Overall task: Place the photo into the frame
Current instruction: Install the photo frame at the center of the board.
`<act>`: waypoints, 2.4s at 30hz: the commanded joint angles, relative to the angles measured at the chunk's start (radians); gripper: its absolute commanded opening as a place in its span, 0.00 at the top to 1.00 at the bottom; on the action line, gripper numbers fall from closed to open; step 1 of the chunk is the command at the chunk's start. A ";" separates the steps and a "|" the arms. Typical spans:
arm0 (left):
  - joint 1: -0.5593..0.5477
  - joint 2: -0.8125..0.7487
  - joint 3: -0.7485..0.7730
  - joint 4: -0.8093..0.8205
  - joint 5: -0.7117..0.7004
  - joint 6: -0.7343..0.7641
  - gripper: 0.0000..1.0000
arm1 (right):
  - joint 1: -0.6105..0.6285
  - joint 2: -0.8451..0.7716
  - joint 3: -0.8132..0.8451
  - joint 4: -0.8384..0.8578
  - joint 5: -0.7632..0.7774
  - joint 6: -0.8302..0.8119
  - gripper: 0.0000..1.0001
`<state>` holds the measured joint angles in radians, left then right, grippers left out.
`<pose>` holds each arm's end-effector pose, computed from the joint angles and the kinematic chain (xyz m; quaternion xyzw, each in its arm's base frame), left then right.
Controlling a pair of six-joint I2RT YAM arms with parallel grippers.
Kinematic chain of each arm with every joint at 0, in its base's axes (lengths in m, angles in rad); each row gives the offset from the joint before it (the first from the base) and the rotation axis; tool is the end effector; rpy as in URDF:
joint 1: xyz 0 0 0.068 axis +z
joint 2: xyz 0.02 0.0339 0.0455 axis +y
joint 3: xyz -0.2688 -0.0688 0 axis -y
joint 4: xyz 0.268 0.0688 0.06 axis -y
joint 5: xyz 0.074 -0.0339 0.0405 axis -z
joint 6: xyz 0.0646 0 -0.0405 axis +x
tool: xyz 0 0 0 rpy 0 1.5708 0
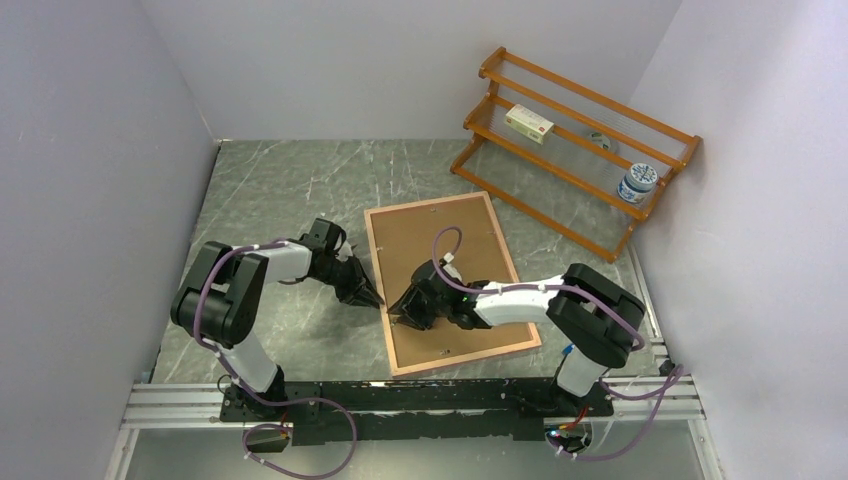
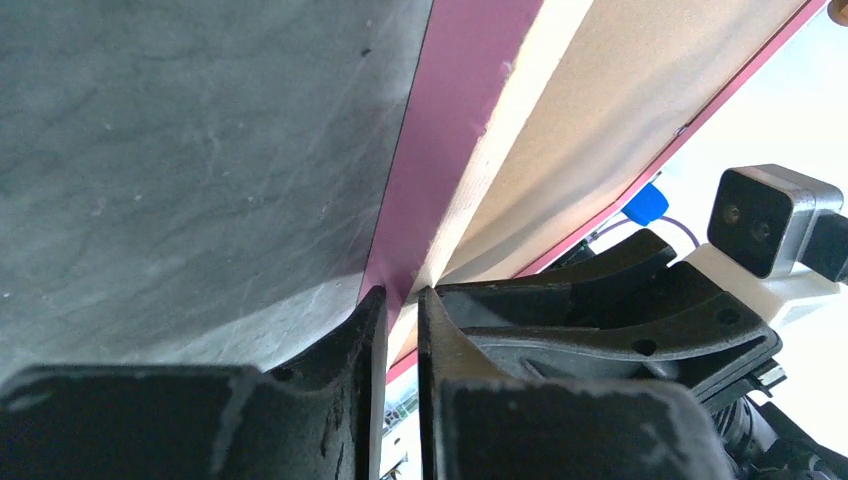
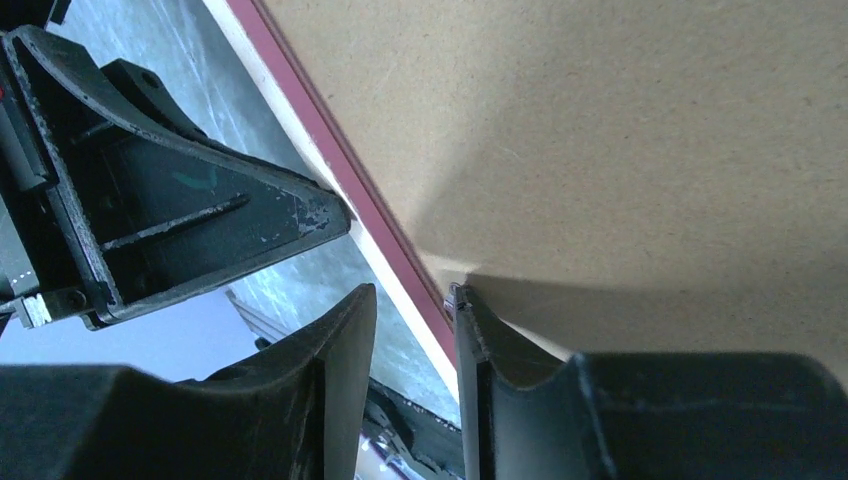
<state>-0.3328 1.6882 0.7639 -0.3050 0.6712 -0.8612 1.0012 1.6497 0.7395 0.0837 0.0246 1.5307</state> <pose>0.2728 -0.1368 0.0853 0.1890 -0.9128 0.3586 0.0498 0.1884 0.2913 0.1047 0.2481 0.8979 0.3434 0.1201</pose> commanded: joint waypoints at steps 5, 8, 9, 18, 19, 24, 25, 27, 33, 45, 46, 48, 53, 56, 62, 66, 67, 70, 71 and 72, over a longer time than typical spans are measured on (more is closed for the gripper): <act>-0.018 0.039 0.001 0.070 -0.079 0.033 0.90 | 0.027 0.018 -0.027 0.058 -0.007 0.039 0.63; -0.018 0.039 -0.005 0.071 -0.080 0.032 0.90 | 0.033 0.013 -0.041 0.067 -0.004 0.055 0.65; -0.018 0.040 -0.006 0.067 -0.082 0.033 0.91 | 0.036 -0.004 -0.045 0.052 0.013 0.058 0.65; -0.018 0.045 -0.008 0.059 -0.097 0.048 0.88 | 0.063 -0.019 -0.044 -0.007 0.059 0.078 0.67; -0.018 0.046 -0.009 0.061 -0.095 0.049 0.88 | 0.065 -0.012 -0.042 -0.005 0.060 0.078 0.67; -0.018 0.048 -0.014 0.063 -0.094 0.052 0.89 | 0.065 0.035 -0.042 0.032 0.107 0.051 0.68; -0.018 0.049 -0.016 0.062 -0.094 0.053 0.90 | 0.065 0.035 -0.038 0.028 0.139 0.031 0.68; -0.018 0.051 -0.020 0.064 -0.094 0.054 0.90 | 0.065 0.035 -0.044 0.048 0.181 -0.003 0.69; -0.017 0.061 -0.042 0.081 -0.090 0.044 0.92 | 0.065 0.035 -0.093 0.215 0.234 -0.036 0.69; -0.017 0.089 -0.053 0.076 -0.102 0.042 0.94 | 0.048 0.051 -0.240 0.694 0.260 0.027 0.69; -0.016 0.085 -0.046 0.064 -0.111 0.053 0.93 | 0.045 0.043 -0.233 0.688 0.248 0.014 0.69; -0.014 0.077 -0.015 0.003 -0.153 0.090 0.92 | 0.041 0.013 -0.218 0.641 0.234 -0.005 0.69; -0.011 0.057 0.045 -0.059 -0.199 0.134 0.75 | 0.035 -0.130 -0.145 0.266 0.229 -0.063 0.59; -0.009 0.051 0.084 -0.096 -0.242 0.164 0.61 | 0.028 -0.244 -0.090 -0.023 0.294 -0.135 0.49; -0.009 0.081 0.158 -0.146 -0.274 0.197 0.53 | -0.080 -0.479 -0.037 -0.463 0.415 -0.265 0.37; -0.009 0.109 0.194 -0.167 -0.297 0.191 0.54 | -0.277 -0.637 -0.067 -0.588 0.420 -0.393 0.30; -0.008 0.116 0.199 -0.171 -0.305 0.189 0.54 | -0.346 -0.672 -0.071 -0.602 0.413 -0.435 0.28; -0.008 0.139 0.218 -0.189 -0.331 0.189 0.55 | -0.466 -0.725 -0.070 -0.618 0.385 -0.571 0.20; -0.009 0.146 0.226 -0.196 -0.338 0.191 0.56 | -0.514 -0.723 -0.069 -0.620 0.362 -0.600 0.18; -0.009 0.148 0.230 -0.197 -0.343 0.189 0.57 | -0.562 -0.711 -0.069 -0.610 0.321 -0.636 0.18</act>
<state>-0.3447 1.7855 0.9802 -0.4885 0.4950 -0.7147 0.5537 0.9424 0.6720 -0.4477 0.4019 1.0962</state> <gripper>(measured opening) 0.442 0.805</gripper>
